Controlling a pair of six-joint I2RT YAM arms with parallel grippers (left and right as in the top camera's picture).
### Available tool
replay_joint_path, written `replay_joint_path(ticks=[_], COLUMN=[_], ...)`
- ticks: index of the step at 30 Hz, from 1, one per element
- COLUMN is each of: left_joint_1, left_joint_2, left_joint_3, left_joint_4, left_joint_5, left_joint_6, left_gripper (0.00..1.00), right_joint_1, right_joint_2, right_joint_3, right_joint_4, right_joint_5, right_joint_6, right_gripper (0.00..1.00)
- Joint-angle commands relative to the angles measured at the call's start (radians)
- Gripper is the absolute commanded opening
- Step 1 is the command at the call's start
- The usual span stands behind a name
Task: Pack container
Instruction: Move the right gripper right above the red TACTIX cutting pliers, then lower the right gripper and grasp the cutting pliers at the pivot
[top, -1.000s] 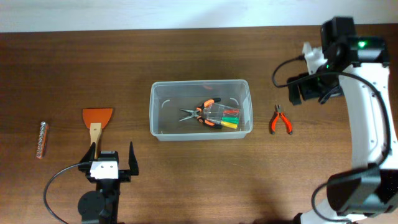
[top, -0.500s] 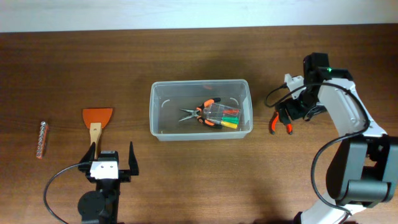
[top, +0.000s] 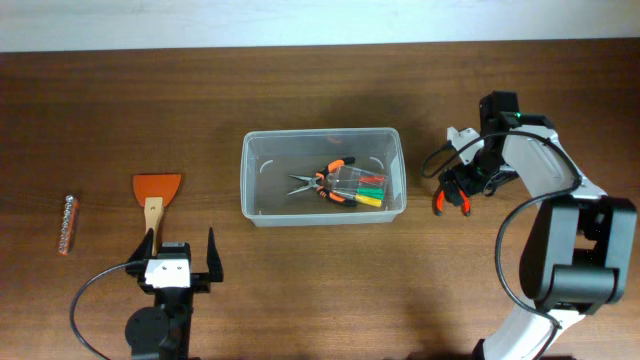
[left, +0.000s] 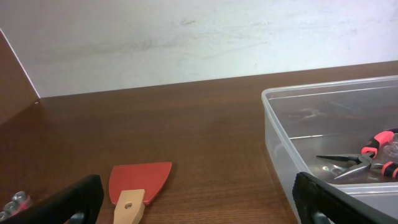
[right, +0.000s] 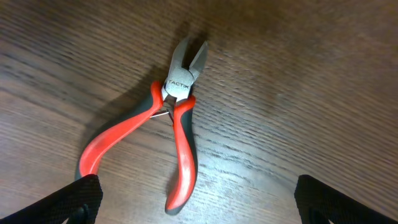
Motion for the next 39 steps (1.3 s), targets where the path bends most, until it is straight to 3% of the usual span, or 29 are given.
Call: replay_joint_path(ticks=[1,39], left_joint_1=[-0.005,-0.005], left_joint_2=[-0.008,-0.008], left_joint_3=[-0.006,-0.006], left_joint_4=[0.0,0.0], left_joint_5=[-0.004,-0.004], left_joint_6=[-0.01,-0.01], left_gripper=[0.99,0.99], right_joint_1=[-0.013,-0.05], right_joint_2=[0.019,0.056], right_joint_3=[-0.006,-0.006], right_joint_4=[0.001,0.023], right_joint_5=[-0.002,-0.002], right_joint_6=[-0.014,0.002], right_gripper=[0.99,0.99])
